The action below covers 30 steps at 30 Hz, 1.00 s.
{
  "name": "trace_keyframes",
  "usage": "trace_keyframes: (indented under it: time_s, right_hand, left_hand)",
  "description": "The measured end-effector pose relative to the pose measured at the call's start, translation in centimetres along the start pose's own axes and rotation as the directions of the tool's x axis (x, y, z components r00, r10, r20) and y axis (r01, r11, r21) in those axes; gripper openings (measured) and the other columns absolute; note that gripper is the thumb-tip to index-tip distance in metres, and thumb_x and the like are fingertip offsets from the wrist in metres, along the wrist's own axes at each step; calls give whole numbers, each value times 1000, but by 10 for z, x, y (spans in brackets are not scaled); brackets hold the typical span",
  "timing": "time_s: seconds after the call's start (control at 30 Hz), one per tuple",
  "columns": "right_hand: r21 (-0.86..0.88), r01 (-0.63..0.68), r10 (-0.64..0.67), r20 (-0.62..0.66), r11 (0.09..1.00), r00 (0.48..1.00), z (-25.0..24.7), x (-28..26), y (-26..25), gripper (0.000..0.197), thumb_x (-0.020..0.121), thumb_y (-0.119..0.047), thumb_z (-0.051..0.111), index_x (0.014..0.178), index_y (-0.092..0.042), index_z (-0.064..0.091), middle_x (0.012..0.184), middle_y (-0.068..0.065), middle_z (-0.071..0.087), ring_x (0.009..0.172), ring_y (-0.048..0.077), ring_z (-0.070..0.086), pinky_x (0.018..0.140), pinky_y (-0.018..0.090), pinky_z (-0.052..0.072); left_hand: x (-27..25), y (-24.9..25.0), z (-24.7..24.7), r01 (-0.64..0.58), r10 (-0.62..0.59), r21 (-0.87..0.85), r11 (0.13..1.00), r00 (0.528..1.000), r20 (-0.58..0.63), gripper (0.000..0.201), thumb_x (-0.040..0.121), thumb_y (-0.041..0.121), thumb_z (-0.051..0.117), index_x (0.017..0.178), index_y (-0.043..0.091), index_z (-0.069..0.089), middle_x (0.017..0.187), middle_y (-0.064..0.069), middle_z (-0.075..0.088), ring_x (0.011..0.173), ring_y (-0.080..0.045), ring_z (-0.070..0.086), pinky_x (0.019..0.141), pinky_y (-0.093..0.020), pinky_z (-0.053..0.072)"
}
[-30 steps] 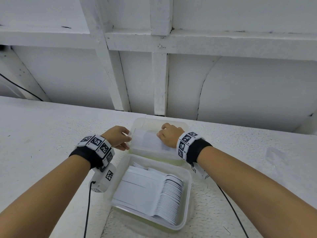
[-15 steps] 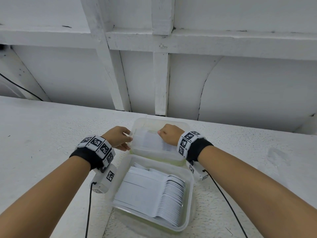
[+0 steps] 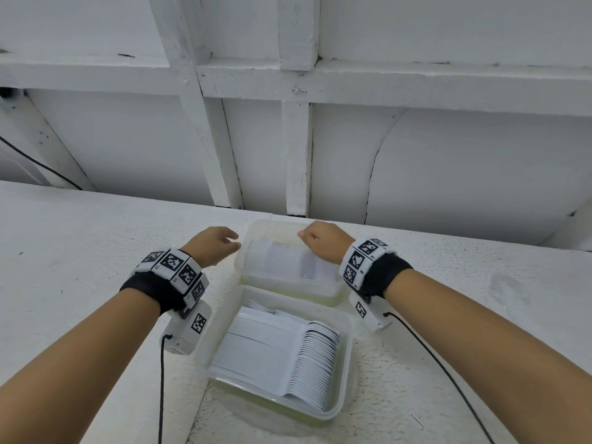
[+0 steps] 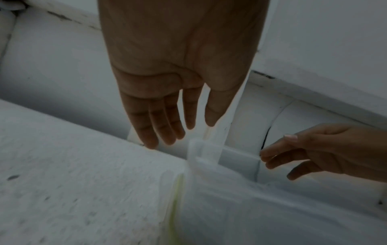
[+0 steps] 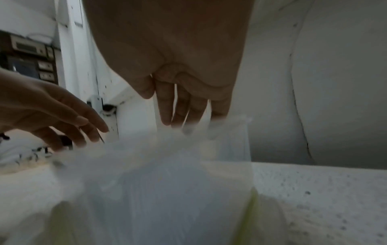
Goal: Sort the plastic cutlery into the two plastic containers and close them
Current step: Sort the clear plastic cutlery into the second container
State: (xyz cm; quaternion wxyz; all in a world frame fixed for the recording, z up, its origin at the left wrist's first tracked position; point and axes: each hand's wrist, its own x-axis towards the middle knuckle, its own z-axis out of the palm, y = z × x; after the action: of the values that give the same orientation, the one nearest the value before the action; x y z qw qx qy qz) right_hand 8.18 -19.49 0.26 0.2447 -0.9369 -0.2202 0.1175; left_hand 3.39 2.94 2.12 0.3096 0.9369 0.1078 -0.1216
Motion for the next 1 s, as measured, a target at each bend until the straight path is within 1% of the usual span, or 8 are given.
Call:
trace_keyframes:
  time_s: [0.13, 0.27, 0.4, 0.53, 0.7, 0.83, 0.9, 1.0]
  right_hand:
    - [53, 2, 3, -76, 999, 997, -31, -40, 3, 43, 100, -27, 34, 75, 4, 48, 84, 17, 51, 79, 25, 48, 79, 39, 41]
    - [94, -26, 37, -115, 995, 993, -53, -91, 23, 46, 100, -27, 37, 104, 15, 56, 104, 28, 60, 97, 36, 56, 88, 41, 43]
    - [136, -90, 110, -146, 987, 983, -66, -151, 54, 36, 99, -28, 40, 109, -5, 66, 106, 7, 66, 96, 18, 60, 86, 26, 43]
    - [180, -211, 242, -174, 961, 955, -70, -214, 94, 32, 98, -28, 41, 112, -12, 66, 102, 2, 65, 91, 14, 60, 81, 22, 42]
    - [191, -383, 414, -161, 904, 896, -60, -280, 142, 32, 98, -25, 42, 110, -7, 66, 103, 5, 66, 96, 20, 60, 91, 32, 45]
    - [237, -469, 509, -145, 851, 849, -44, -314, 166, 30, 98, -23, 43, 113, -11, 65, 111, 4, 65, 103, 18, 59, 89, 26, 43]
    - [264, -484, 530, -142, 834, 836, -38, -322, 173, 29, 97, -23, 43, 115, -13, 64, 114, 4, 65, 105, 17, 58, 90, 25, 43]
    - [278, -481, 528, -127, 831, 839, -33, -327, 178, 29, 98, -22, 42, 116, -13, 63, 114, 4, 64, 103, 14, 57, 90, 25, 43]
  left_hand:
    - [-21, 32, -10, -174, 177, 28, 984, 973, -147, 30, 94, 22, 51, 121, 10, 57, 110, -5, 61, 105, -22, 55, 83, -24, 38]
    - [-44, 84, 6, -338, 337, 6, 941, 937, -94, 23, 95, 23, 51, 113, 13, 60, 92, 3, 57, 86, -16, 54, 76, -24, 39]
    - [-62, 141, 48, -464, 465, -28, 885, 883, 61, 25, 93, 23, 53, 114, 12, 62, 87, 4, 59, 84, -15, 56, 80, -28, 47]
    - [-85, 194, 106, -552, 547, -37, 833, 810, 210, 27, 94, 23, 51, 117, 12, 60, 104, -6, 66, 89, -16, 59, 79, -25, 46]
    - [-103, 236, 193, -580, 517, 93, 809, 778, 358, 31, 96, 27, 47, 115, 7, 61, 120, -9, 62, 107, -23, 57, 82, -24, 40]
    - [-114, 245, 253, -438, 329, 211, 874, 852, 407, 34, 97, 28, 44, 108, 0, 58, 113, -16, 61, 89, -27, 56, 70, -28, 39]
    - [-117, 243, 271, -393, 267, 250, 885, 868, 419, 42, 97, 33, 45, 117, -2, 54, 110, -16, 59, 96, -28, 56, 71, -28, 37]
    - [-118, 236, 285, -326, 217, 261, 909, 902, 373, 45, 96, 34, 48, 125, -1, 45, 123, -16, 55, 110, -30, 56, 75, -30, 41]
